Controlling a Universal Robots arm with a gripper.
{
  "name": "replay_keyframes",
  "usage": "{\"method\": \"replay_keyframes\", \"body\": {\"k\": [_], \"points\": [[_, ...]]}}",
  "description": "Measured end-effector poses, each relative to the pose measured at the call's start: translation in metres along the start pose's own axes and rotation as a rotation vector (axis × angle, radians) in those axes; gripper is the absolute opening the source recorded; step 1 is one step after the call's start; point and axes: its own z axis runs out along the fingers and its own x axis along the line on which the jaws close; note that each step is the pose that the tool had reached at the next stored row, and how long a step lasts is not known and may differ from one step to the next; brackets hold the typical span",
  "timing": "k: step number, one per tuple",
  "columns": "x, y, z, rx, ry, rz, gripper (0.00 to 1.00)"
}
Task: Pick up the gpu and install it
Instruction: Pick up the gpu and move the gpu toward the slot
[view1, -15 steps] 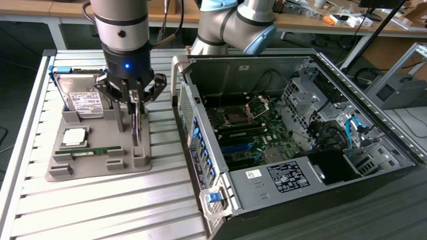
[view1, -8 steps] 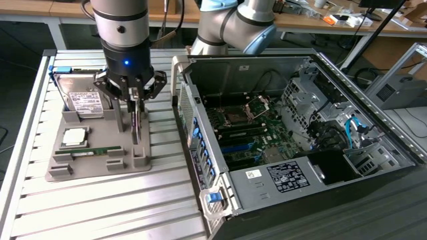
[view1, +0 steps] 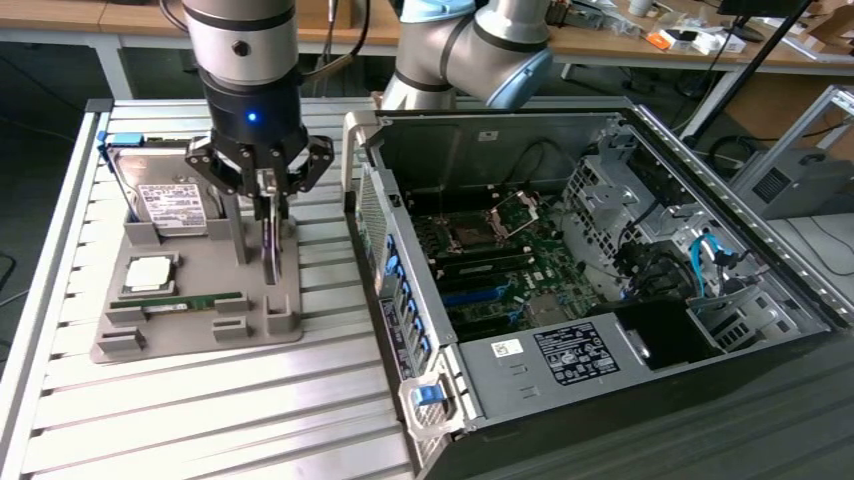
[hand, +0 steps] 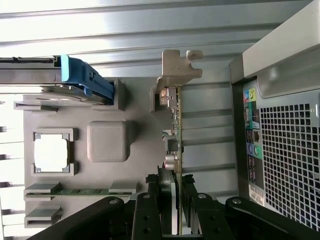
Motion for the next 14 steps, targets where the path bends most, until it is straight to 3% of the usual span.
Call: {"method": "replay_keyframes", "body": {"k": [14], "points": [[0.000,0.0006,-0.0133,0.0001,0.0002,0.000,0.30]]}}
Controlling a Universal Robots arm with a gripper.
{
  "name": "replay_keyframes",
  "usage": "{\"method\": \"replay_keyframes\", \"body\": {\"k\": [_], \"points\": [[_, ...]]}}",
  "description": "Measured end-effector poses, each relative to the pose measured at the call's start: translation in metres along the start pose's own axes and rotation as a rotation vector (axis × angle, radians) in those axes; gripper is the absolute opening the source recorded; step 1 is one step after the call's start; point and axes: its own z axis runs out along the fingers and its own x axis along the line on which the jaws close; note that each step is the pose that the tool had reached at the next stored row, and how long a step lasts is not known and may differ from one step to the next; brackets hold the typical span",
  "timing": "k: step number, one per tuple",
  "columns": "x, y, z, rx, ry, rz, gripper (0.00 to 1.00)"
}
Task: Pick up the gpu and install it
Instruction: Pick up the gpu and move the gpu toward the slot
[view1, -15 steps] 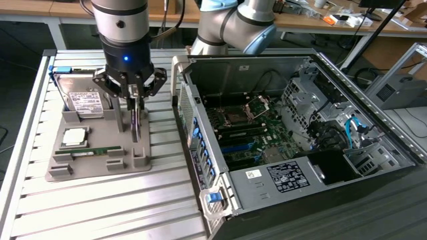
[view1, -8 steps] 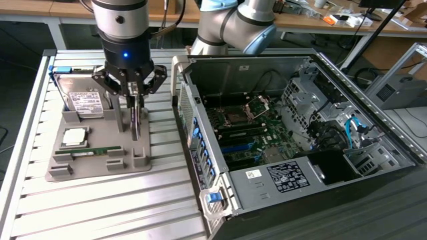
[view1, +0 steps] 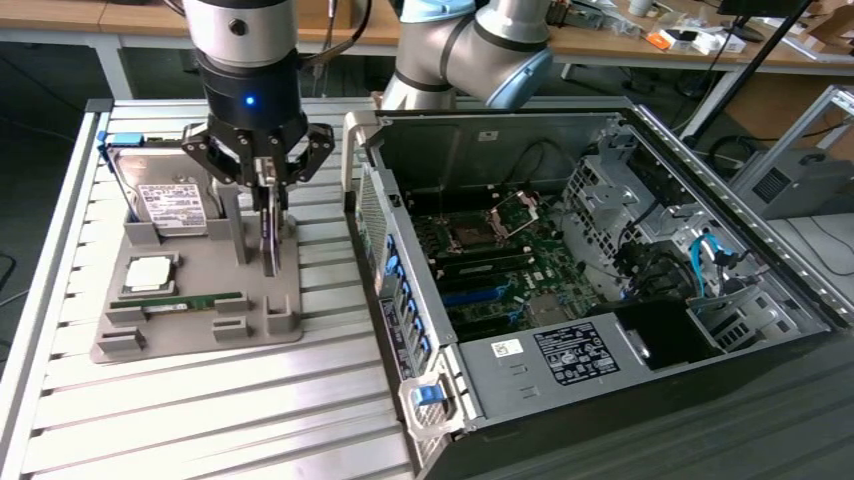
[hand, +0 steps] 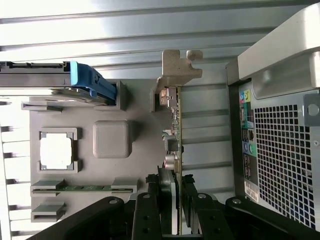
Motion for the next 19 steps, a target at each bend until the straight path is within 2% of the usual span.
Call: {"method": "replay_keyframes", "body": {"k": [19], "points": [[0.000,0.0009,-0.0202,-0.0001,-0.0002,0.000,0.30]]}}
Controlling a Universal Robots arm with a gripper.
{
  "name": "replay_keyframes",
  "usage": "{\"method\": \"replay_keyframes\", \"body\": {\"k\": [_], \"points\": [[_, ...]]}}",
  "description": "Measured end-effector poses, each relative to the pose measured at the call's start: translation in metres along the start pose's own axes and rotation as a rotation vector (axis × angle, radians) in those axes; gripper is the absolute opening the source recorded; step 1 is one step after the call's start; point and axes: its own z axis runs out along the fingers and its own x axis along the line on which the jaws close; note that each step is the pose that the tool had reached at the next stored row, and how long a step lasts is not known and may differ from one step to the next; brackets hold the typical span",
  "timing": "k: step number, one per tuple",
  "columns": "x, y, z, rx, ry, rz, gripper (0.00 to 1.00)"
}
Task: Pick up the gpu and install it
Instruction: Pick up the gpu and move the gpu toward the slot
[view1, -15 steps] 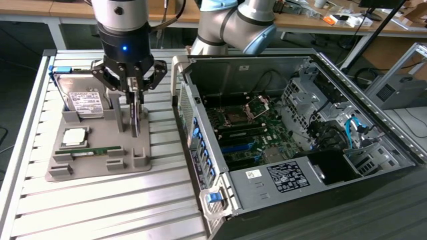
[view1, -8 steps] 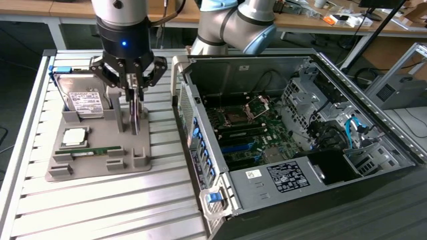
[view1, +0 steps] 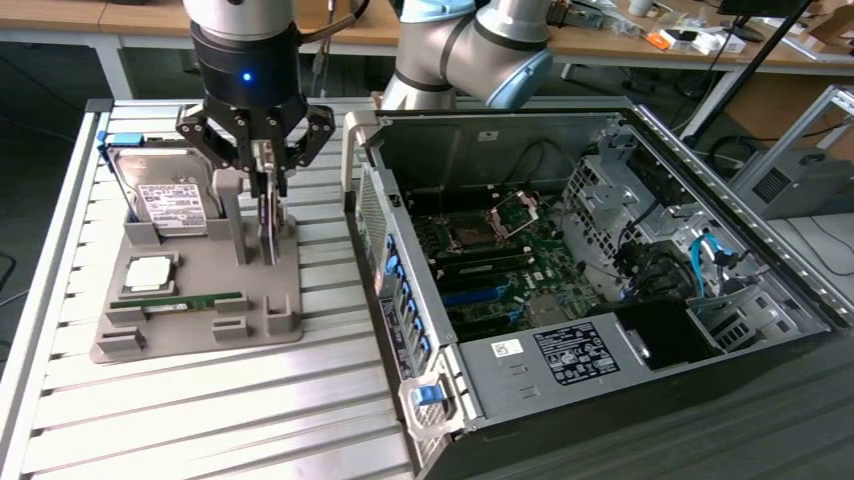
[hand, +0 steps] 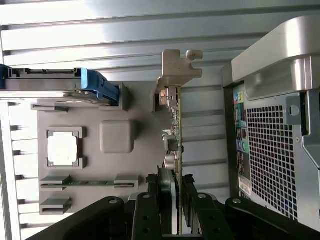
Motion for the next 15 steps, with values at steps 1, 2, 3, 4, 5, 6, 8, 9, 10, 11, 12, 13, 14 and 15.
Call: {"method": "replay_keyframes", "body": {"k": [1,2,3,4,5,6,8,9,10,11,12,13,14,15], "points": [[0.000,0.0000,-0.0010,0.0000,0.0000,0.000,0.30],[0.000,0.0001,-0.0023,0.0000,0.0000,0.000,0.30],[0.000,0.0002,-0.0037,0.0000,0.0000,0.000,0.30],[0.000,0.0002,-0.0051,0.0001,0.0001,0.000,0.30],[0.000,0.0003,-0.0060,0.0001,0.0000,0.000,0.30],[0.000,0.0003,-0.0074,0.0000,0.0000,0.000,0.30],[0.000,0.0004,-0.0095,0.0001,0.0001,0.000,0.30],[0.000,0.0005,-0.0106,0.0000,0.0001,0.000,0.30],[0.000,0.0005,-0.0117,0.0001,0.0001,0.000,0.30],[0.000,0.0006,-0.0127,0.0000,0.0001,0.000,0.30],[0.000,0.0006,-0.0138,0.0000,0.0000,0.000,0.30],[0.000,0.0006,-0.0150,0.0001,0.0001,0.000,0.30],[0.000,0.0007,-0.0161,0.0001,0.0001,0.000,0.30],[0.000,0.0008,-0.0174,0.0000,0.0000,0.000,0.30]]}}
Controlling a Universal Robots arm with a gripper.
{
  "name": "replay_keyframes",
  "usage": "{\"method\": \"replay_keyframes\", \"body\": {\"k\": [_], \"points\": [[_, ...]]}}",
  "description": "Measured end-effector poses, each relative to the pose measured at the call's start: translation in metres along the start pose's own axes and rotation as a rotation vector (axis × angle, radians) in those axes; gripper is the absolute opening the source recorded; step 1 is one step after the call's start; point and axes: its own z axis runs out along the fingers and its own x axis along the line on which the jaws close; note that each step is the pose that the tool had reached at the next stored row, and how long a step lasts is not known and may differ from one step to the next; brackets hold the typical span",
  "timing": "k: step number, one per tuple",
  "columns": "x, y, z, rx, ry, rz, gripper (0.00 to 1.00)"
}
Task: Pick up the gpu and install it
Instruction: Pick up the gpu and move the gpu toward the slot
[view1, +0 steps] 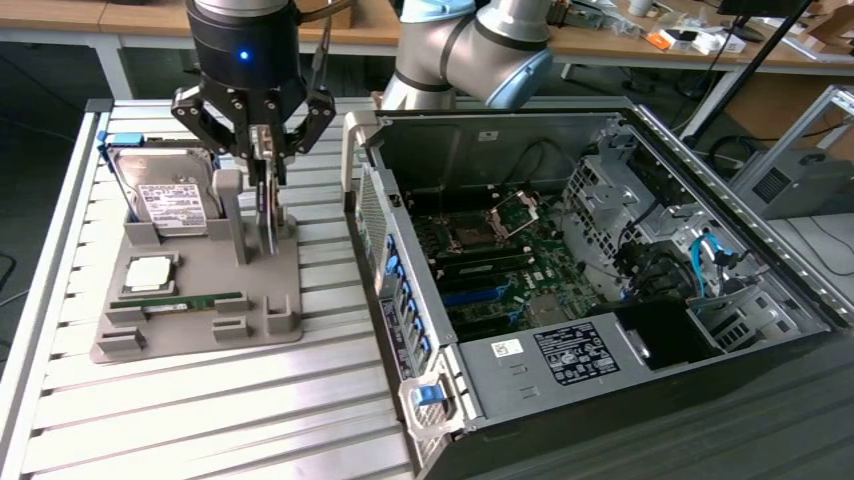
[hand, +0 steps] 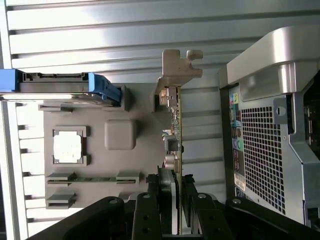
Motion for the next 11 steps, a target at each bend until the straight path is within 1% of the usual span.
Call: {"method": "replay_keyframes", "body": {"k": [11], "points": [[0.000,0.0006,-0.0139,0.0000,0.0000,0.000,0.30]]}}
